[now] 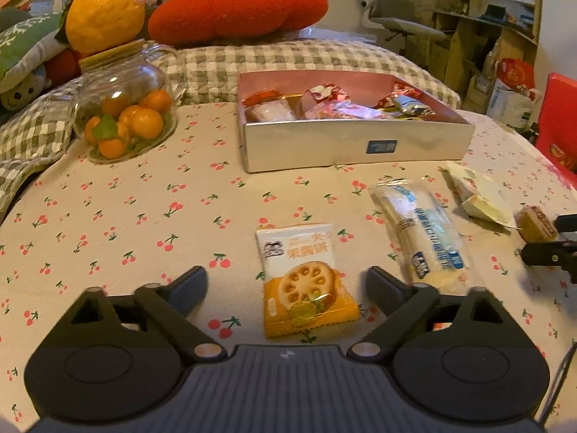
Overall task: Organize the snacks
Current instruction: 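Grasp the lotus biscuit packet with the left gripper while the right grasps the brown cake, then carry both snacks into the silver box and open both grippers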
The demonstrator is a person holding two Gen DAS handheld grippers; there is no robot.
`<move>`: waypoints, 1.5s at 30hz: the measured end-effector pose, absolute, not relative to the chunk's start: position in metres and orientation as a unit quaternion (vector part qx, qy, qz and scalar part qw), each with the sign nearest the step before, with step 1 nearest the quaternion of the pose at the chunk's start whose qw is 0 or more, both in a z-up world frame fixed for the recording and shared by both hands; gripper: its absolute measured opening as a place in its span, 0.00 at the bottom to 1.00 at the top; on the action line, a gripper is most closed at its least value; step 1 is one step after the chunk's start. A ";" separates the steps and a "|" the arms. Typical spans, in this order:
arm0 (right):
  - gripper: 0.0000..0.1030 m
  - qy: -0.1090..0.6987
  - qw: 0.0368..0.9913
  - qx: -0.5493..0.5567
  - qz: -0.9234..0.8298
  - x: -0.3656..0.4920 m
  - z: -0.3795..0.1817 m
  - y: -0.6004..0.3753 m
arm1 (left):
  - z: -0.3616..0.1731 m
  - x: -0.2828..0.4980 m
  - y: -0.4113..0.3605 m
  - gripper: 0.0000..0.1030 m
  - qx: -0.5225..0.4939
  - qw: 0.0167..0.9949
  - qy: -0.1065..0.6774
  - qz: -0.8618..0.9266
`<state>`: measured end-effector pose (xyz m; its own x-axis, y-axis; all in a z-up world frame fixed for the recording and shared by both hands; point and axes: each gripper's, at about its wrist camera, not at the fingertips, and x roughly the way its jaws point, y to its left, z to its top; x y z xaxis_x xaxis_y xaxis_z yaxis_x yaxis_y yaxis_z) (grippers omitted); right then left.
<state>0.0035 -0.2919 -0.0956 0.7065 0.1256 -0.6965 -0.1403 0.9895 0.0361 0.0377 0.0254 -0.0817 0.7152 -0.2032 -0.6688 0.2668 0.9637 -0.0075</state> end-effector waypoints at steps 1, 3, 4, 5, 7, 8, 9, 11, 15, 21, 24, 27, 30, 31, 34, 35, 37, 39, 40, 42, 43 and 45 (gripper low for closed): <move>1.00 0.375 0.924 -0.009 0.072 0.004 -0.096 -0.292 | -0.081 0.037 0.024 0.80 0.046 0.925 0.353 -0.131; 1.00 0.373 0.925 -0.007 0.072 0.004 -0.096 -0.292 | -0.080 0.036 0.022 0.73 0.048 0.925 0.351 -0.136; 0.99 0.371 0.926 -0.007 0.073 0.004 -0.096 -0.292 | -0.080 0.036 0.021 0.71 0.048 0.925 0.350 -0.137; 0.99 0.369 0.926 -0.006 0.074 0.003 -0.095 -0.292 | -0.080 0.035 0.021 0.68 0.048 0.925 0.350 -0.139; 0.95 0.367 0.927 -0.006 0.076 0.003 -0.095 -0.292 | -0.079 0.035 0.020 0.61 0.046 0.925 0.349 -0.142; 0.94 0.365 0.928 -0.007 0.078 0.003 -0.094 -0.291 | -0.079 0.035 0.019 0.57 0.046 0.925 0.349 -0.143; 0.92 0.365 0.928 -0.006 0.079 0.003 -0.094 -0.291 | -0.078 0.035 0.019 0.53 0.045 0.925 0.350 -0.143; 0.88 0.365 0.928 -0.004 0.081 0.002 -0.092 -0.290 | -0.077 0.035 0.019 0.48 0.043 0.924 0.351 -0.143; 0.69 0.362 0.928 0.001 0.090 0.000 -0.089 -0.288 | -0.076 0.036 0.018 0.39 0.036 0.923 0.356 -0.139; 0.35 0.363 0.926 0.012 0.101 0.001 -0.085 -0.288 | -0.072 0.038 0.018 0.36 0.021 0.919 0.368 -0.138; 0.34 0.369 0.924 0.022 0.102 0.003 -0.084 -0.290 | -0.070 0.039 0.019 0.36 0.013 0.916 0.375 -0.140; 0.33 0.377 0.920 0.042 0.105 0.005 -0.082 -0.293 | -0.068 0.040 0.020 0.35 0.004 0.913 0.385 -0.138; 0.33 0.385 0.915 0.058 0.105 0.006 -0.081 -0.295 | -0.066 0.042 0.021 0.35 -0.005 0.908 0.396 -0.136; 0.33 0.388 0.914 0.061 0.105 0.007 -0.080 -0.295 | -0.064 0.043 0.022 0.35 -0.011 0.906 0.400 -0.135; 0.33 0.395 0.910 0.067 0.106 0.008 -0.079 -0.294 | -0.062 0.045 0.024 0.35 -0.025 0.903 0.407 -0.134; 0.33 0.397 0.909 0.069 0.106 0.008 -0.078 -0.294 | -0.060 0.045 0.024 0.35 -0.027 0.903 0.408 -0.134; 0.33 0.402 0.906 0.072 0.106 0.009 -0.077 -0.293 | -0.058 0.046 0.024 0.35 -0.030 0.902 0.410 -0.133; 0.33 0.407 0.904 0.077 0.106 0.009 -0.075 -0.292 | -0.055 0.046 0.024 0.35 -0.034 0.901 0.412 -0.133; 0.33 0.410 0.902 0.080 0.105 0.009 -0.074 -0.292 | -0.054 0.046 0.024 0.35 -0.036 0.900 0.413 -0.134; 0.33 0.415 0.900 0.085 0.105 0.010 -0.072 -0.292 | -0.052 0.046 0.024 0.35 -0.038 0.899 0.415 -0.135; 0.33 0.416 0.899 0.086 0.106 0.010 -0.070 -0.292 | -0.051 0.047 0.024 0.35 -0.040 0.898 0.416 -0.135; 0.33 0.414 0.899 0.087 0.110 0.010 -0.066 -0.291 | -0.049 0.047 0.023 0.35 -0.043 0.897 0.419 -0.137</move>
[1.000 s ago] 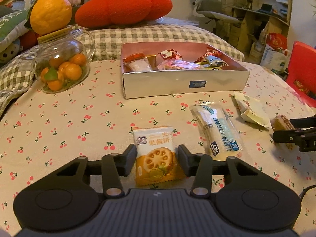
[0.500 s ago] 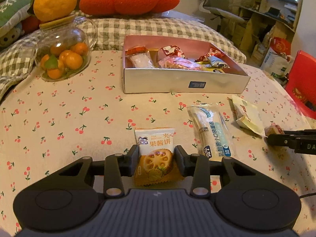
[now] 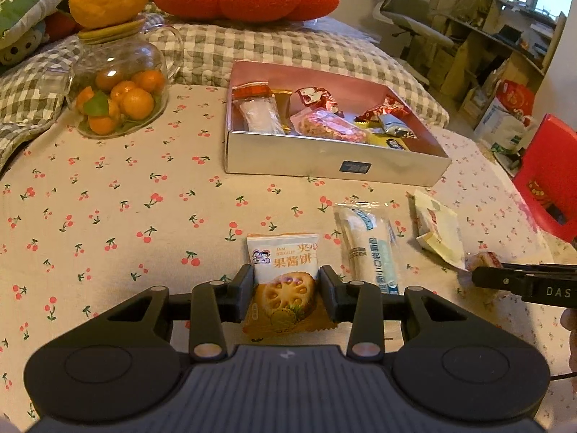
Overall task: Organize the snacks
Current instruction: 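Carry both snacks into the silver box and open both grippers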
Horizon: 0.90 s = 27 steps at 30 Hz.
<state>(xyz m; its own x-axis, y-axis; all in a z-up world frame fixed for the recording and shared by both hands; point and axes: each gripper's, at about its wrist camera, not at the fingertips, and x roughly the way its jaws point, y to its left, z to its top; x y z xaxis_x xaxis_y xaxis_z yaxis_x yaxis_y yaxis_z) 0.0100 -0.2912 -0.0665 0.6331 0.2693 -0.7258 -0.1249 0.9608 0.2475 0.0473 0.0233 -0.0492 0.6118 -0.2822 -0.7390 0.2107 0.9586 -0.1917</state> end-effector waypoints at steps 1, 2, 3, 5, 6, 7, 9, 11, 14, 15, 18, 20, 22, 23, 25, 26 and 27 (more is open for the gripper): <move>0.33 0.413 0.899 0.088 0.111 0.010 -0.064 -0.291 | -0.048 0.047 0.023 0.35 -0.044 0.896 0.420 -0.138; 0.33 0.413 0.899 0.090 0.111 0.010 -0.063 -0.291 | -0.048 0.048 0.022 0.35 -0.045 0.895 0.421 -0.138; 0.33 0.413 0.899 0.091 0.112 0.010 -0.061 -0.290 | -0.047 0.048 0.022 0.35 -0.046 0.895 0.422 -0.139; 0.33 0.412 0.899 0.093 0.113 0.011 -0.056 -0.290 | -0.045 0.048 0.020 0.35 -0.048 0.894 0.423 -0.139; 0.33 0.412 0.899 0.094 0.114 0.011 -0.054 -0.290 | -0.044 0.048 0.020 0.35 -0.049 0.894 0.423 -0.140; 0.33 0.412 0.899 0.096 0.114 0.011 -0.052 -0.290 | -0.043 0.049 0.019 0.35 -0.050 0.893 0.424 -0.140; 0.33 0.410 0.899 0.099 0.116 0.012 -0.048 -0.290 | -0.041 0.050 0.019 0.35 -0.054 0.893 0.425 -0.140; 0.33 0.408 0.900 0.102 0.116 0.014 -0.044 -0.290 | -0.038 0.050 0.018 0.35 -0.059 0.892 0.425 -0.140; 0.33 0.402 0.902 0.109 0.116 0.018 -0.036 -0.289 | -0.032 0.052 0.017 0.35 -0.067 0.893 0.423 -0.141; 0.33 0.398 0.903 0.112 0.115 0.020 -0.032 -0.288 | -0.030 0.053 0.017 0.35 -0.069 0.893 0.422 -0.141; 0.33 0.387 0.906 0.127 0.114 0.029 -0.021 -0.288 | -0.024 0.057 0.016 0.35 -0.079 0.895 0.416 -0.141; 0.33 0.380 0.908 0.138 0.113 0.035 -0.014 -0.287 | -0.020 0.059 0.015 0.35 -0.085 0.896 0.412 -0.141; 0.33 0.375 0.908 0.149 0.112 0.041 -0.008 -0.286 | -0.016 0.062 0.014 0.35 -0.092 0.897 0.408 -0.141; 0.33 0.374 0.908 0.154 0.111 0.044 -0.005 -0.286 | -0.015 0.063 0.014 0.35 -0.094 0.898 0.407 -0.140; 0.33 0.372 0.907 0.165 0.108 0.050 -0.001 -0.285 | -0.013 0.068 0.013 0.35 -0.104 0.898 0.405 -0.137; 0.33 0.371 0.907 0.170 0.108 0.053 0.000 -0.284 | -0.012 0.071 0.013 0.35 -0.112 0.897 0.405 -0.136; 0.33 0.369 0.906 0.176 0.106 0.057 0.002 -0.282 | -0.011 0.073 0.012 0.35 -0.120 0.896 0.405 -0.135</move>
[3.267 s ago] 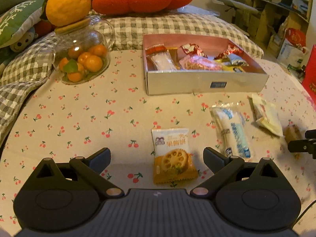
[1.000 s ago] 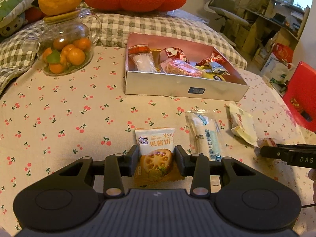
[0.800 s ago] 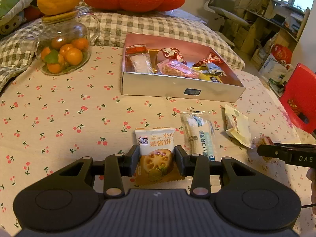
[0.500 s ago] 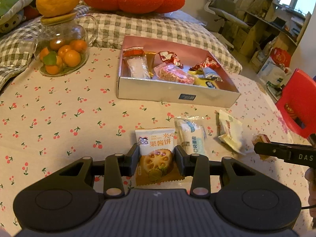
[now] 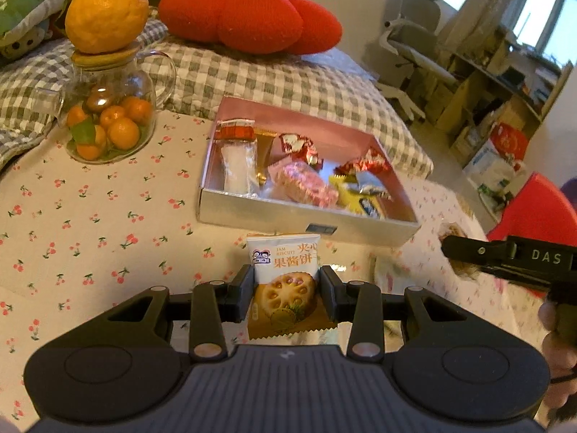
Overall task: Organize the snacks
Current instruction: 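Carry both snacks into the silver box and open both grippers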
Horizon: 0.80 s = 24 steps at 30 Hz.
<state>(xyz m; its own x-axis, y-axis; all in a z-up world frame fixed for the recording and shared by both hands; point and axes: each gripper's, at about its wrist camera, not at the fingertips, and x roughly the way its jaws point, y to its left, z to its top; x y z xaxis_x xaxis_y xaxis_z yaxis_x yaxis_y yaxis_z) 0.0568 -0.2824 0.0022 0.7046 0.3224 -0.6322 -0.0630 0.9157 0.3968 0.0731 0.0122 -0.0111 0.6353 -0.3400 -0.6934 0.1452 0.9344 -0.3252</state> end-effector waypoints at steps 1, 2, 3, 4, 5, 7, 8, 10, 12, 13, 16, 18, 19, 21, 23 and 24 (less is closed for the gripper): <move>0.33 0.368 0.906 0.181 0.105 0.060 0.003 -0.281 | -0.010 0.076 0.012 0.35 -0.130 0.895 0.405 -0.135; 0.33 0.367 0.905 0.187 0.105 0.063 0.004 -0.281 | -0.009 0.078 0.011 0.35 -0.136 0.894 0.405 -0.134; 0.33 0.367 0.904 0.194 0.105 0.067 0.005 -0.280 | -0.008 0.081 0.010 0.35 -0.143 0.894 0.403 -0.132; 0.33 0.368 0.901 0.202 0.106 0.071 0.006 -0.278 | -0.008 0.083 0.010 0.35 -0.149 0.894 0.402 -0.130; 0.33 0.369 0.900 0.206 0.106 0.076 0.006 -0.277 | -0.007 0.086 0.010 0.35 -0.157 0.893 0.401 -0.128; 0.33 0.367 0.900 0.213 0.099 0.086 0.009 -0.276 | -0.004 0.092 0.010 0.35 -0.180 0.891 0.399 -0.123; 0.33 0.367 0.900 0.215 0.100 0.093 0.010 -0.276 | -0.003 0.095 0.012 0.35 -0.190 0.889 0.398 -0.122; 0.33 0.365 0.899 0.218 0.099 0.105 0.010 -0.277 | -0.001 0.099 0.013 0.35 -0.203 0.888 0.395 -0.120; 0.33 0.366 0.898 0.222 0.098 0.119 0.009 -0.278 | 0.000 0.103 0.015 0.35 -0.214 0.887 0.393 -0.116; 0.33 0.367 0.897 0.228 0.097 0.128 0.008 -0.280 | -0.001 0.105 0.015 0.35 -0.218 0.886 0.393 -0.114; 0.34 0.361 0.898 0.238 0.087 0.148 0.005 -0.283 | -0.002 0.111 0.018 0.35 -0.225 0.886 0.392 -0.107; 0.33 0.355 0.897 0.249 0.087 0.158 0.001 -0.285 | -0.003 0.114 0.019 0.35 -0.225 0.887 0.390 -0.103; 0.34 0.355 0.895 0.256 0.087 0.163 -0.001 -0.286 | -0.003 0.115 0.019 0.35 -0.224 0.888 0.389 -0.102; 0.34 0.357 0.888 0.276 0.088 0.175 -0.006 -0.291 | -0.004 0.118 0.018 0.35 -0.220 0.890 0.388 -0.099; 0.34 0.353 0.884 0.292 0.097 0.185 -0.010 -0.295 | -0.004 0.120 0.014 0.35 -0.214 0.892 0.387 -0.098; 0.34 0.352 0.881 0.299 0.098 0.190 -0.013 -0.296 | -0.004 0.120 0.013 0.35 -0.209 0.893 0.386 -0.098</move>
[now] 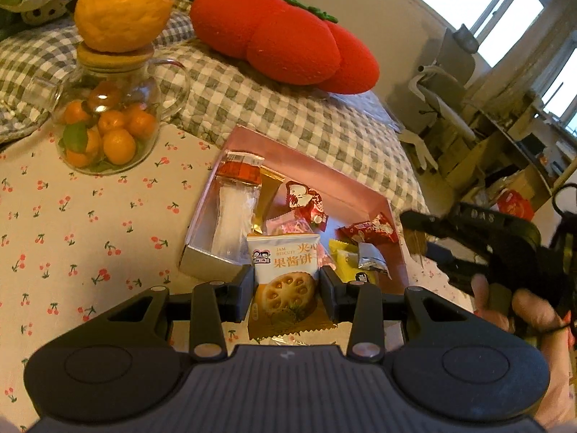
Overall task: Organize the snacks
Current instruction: 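Carry both snacks into the silver box and open both grippers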
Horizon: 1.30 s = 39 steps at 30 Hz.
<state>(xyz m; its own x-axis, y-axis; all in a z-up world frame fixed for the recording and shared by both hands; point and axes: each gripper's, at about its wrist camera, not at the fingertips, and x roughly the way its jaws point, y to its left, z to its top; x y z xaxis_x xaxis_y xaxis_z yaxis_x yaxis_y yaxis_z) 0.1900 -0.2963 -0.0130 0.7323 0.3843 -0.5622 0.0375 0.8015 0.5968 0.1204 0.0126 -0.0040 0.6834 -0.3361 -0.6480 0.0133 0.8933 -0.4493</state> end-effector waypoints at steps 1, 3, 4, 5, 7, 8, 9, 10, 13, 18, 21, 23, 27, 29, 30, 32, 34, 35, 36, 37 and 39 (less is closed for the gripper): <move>0.34 0.355 0.878 0.305 0.098 0.196 -0.017 -0.297 | -0.004 0.121 0.010 0.35 -0.204 0.895 0.384 -0.097; 0.34 0.360 0.875 0.310 0.094 0.204 -0.024 -0.296 | -0.004 0.123 0.008 0.35 -0.198 0.897 0.383 -0.096; 0.34 0.362 0.873 0.313 0.094 0.207 -0.027 -0.296 | -0.005 0.124 0.006 0.35 -0.195 0.898 0.383 -0.097; 0.34 0.364 0.871 0.317 0.096 0.211 -0.029 -0.295 | -0.005 0.126 0.005 0.35 -0.192 0.898 0.383 -0.097; 0.34 0.362 0.868 0.325 0.102 0.216 -0.030 -0.294 | -0.006 0.130 0.002 0.35 -0.185 0.899 0.384 -0.097; 0.34 0.358 0.868 0.326 0.107 0.217 -0.029 -0.294 | -0.006 0.132 0.000 0.35 -0.180 0.900 0.384 -0.096; 0.34 0.355 0.869 0.326 0.110 0.219 -0.028 -0.293 | -0.006 0.135 -0.001 0.35 -0.176 0.901 0.384 -0.095; 0.34 0.353 0.870 0.325 0.112 0.220 -0.028 -0.292 | -0.006 0.138 -0.003 0.35 -0.173 0.902 0.384 -0.094; 0.35 0.350 0.872 0.320 0.120 0.223 -0.027 -0.290 | -0.005 0.153 -0.005 0.35 -0.173 0.902 0.386 -0.090; 0.37 0.347 0.870 0.324 0.132 0.224 -0.029 -0.294 | -0.006 0.176 -0.009 0.35 -0.173 0.899 0.394 -0.078; 0.38 0.349 0.868 0.326 0.136 0.223 -0.028 -0.299 | -0.004 0.186 -0.014 0.35 -0.160 0.903 0.393 -0.071; 0.46 0.346 0.869 0.326 0.134 0.221 -0.026 -0.302 | -0.003 0.193 -0.018 0.35 -0.154 0.904 0.392 -0.068; 0.51 0.350 0.866 0.330 0.137 0.219 -0.024 -0.310 | -0.004 0.210 -0.029 0.35 -0.140 0.906 0.393 -0.069; 0.55 0.350 0.867 0.328 0.138 0.218 -0.023 -0.312 | -0.006 0.219 -0.035 0.35 -0.138 0.906 0.394 -0.071; 0.57 0.350 0.868 0.325 0.138 0.218 -0.022 -0.314 | -0.008 0.223 -0.037 0.35 -0.138 0.905 0.395 -0.071; 0.59 0.349 0.870 0.320 0.137 0.217 -0.022 -0.316 | -0.011 0.231 -0.041 0.35 -0.141 0.904 0.398 -0.073; 0.60 0.349 0.870 0.321 0.136 0.216 -0.021 -0.320 | -0.013 0.237 -0.044 0.37 -0.144 0.902 0.400 -0.071; 0.60 0.349 0.869 0.323 0.136 0.216 -0.022 -0.322 | -0.013 0.239 -0.046 0.39 -0.143 0.903 0.400 -0.067; 0.60 0.349 0.868 0.326 0.136 0.217 -0.022 -0.324 | -0.013 0.240 -0.048 0.41 -0.138 0.905 0.397 -0.063; 0.60 0.350 0.867 0.328 0.136 0.217 -0.022 -0.326 | -0.013 0.240 -0.050 0.43 -0.133 0.907 0.395 -0.061; 0.62 0.351 0.866 0.329 0.135 0.217 -0.023 -0.328 | -0.013 0.241 -0.053 0.49 -0.123 0.910 0.393 -0.059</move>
